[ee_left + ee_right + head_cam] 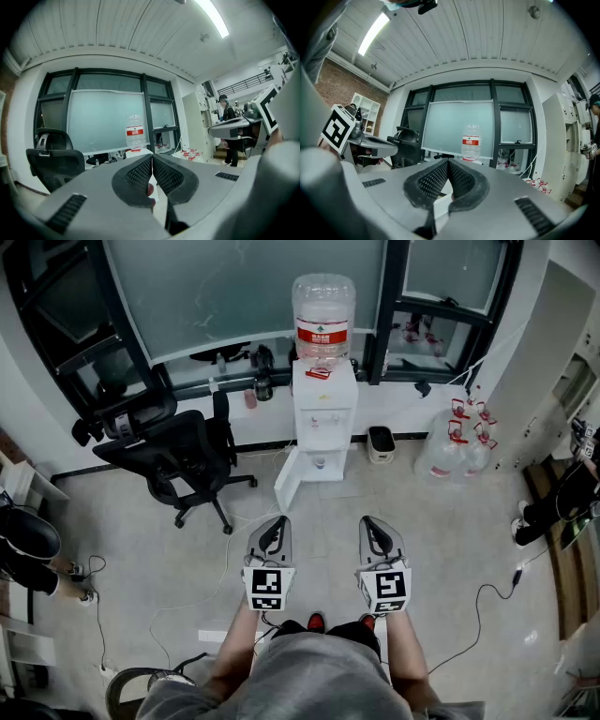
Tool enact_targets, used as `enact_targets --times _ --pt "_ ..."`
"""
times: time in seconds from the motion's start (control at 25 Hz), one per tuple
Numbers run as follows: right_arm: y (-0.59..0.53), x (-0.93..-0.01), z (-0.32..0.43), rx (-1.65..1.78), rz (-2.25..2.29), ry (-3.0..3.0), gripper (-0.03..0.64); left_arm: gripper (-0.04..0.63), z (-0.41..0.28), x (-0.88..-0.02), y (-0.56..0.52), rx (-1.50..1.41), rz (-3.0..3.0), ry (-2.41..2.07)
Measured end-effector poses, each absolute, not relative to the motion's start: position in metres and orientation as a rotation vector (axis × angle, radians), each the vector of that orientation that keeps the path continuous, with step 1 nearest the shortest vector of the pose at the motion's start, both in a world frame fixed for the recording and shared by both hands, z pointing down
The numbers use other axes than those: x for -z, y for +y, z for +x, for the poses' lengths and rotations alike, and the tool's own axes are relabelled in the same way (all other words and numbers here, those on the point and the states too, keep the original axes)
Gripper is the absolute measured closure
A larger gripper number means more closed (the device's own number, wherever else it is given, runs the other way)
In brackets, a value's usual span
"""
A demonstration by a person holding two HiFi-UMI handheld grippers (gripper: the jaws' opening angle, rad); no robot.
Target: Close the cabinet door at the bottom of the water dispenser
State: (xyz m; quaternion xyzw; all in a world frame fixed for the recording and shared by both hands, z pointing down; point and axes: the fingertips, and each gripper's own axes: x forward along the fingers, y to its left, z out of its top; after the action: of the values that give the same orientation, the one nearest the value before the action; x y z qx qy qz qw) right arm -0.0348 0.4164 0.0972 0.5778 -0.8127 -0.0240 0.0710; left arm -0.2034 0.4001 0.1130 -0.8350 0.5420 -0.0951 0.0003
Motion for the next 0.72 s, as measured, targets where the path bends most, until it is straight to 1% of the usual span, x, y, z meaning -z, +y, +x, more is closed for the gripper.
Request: enact_targets --times 0.72 --pt "0.393 -0.104 -0.043 0.054 1.728 -2.456 0.600 0.571 -0.216 -0.120 0.379 0.301 -2.610 1.740"
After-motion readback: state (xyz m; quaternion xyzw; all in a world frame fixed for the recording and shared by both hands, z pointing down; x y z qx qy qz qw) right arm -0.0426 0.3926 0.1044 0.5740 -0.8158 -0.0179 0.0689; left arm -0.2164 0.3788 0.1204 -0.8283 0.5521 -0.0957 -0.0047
